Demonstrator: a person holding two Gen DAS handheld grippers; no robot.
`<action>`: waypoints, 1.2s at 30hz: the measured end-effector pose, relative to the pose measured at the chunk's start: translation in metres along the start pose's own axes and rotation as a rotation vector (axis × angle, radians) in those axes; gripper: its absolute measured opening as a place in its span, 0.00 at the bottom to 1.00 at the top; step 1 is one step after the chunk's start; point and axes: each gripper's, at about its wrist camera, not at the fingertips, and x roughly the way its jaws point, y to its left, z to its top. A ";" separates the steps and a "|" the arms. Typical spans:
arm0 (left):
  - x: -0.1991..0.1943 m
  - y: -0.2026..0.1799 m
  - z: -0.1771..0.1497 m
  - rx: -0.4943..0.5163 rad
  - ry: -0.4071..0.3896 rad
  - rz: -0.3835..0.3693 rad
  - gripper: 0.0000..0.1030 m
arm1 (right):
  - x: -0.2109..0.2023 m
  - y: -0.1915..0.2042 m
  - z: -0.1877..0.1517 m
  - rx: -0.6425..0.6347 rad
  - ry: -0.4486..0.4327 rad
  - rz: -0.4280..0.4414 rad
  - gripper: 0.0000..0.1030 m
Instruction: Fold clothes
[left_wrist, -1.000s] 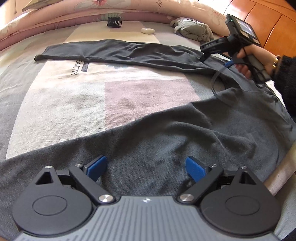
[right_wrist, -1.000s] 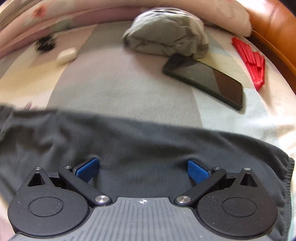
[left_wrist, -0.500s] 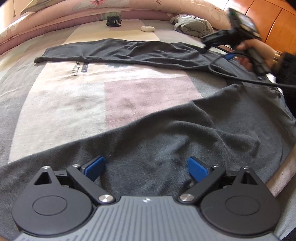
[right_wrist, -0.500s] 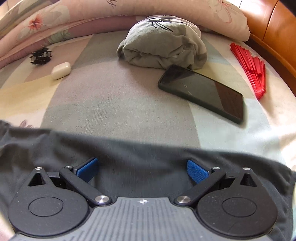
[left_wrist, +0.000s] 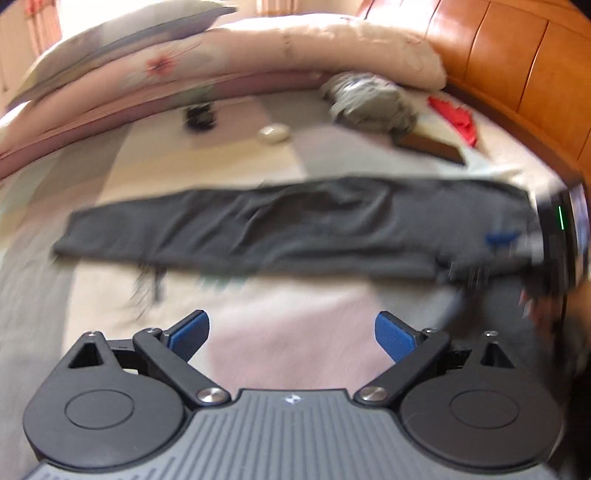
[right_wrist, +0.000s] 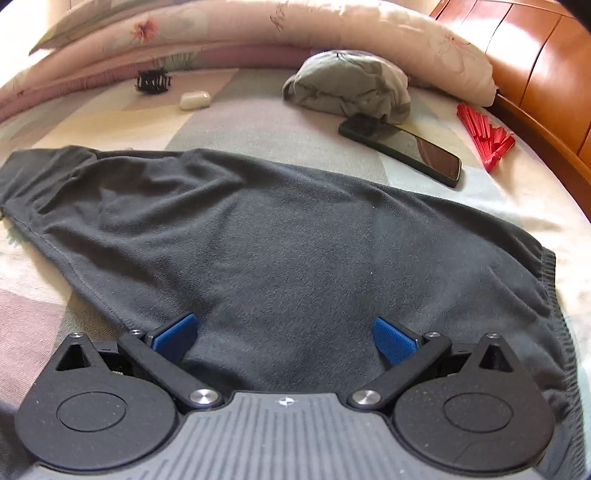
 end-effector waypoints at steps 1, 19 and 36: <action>0.012 -0.003 0.014 0.000 0.001 -0.028 0.93 | -0.002 -0.002 -0.003 -0.006 -0.015 0.015 1.00; 0.221 0.017 0.117 -0.177 0.091 -0.058 0.93 | -0.004 -0.018 -0.010 -0.001 -0.066 0.114 1.00; 0.222 0.107 0.111 -0.321 0.061 0.075 0.94 | -0.008 -0.020 -0.009 0.028 -0.055 0.127 1.00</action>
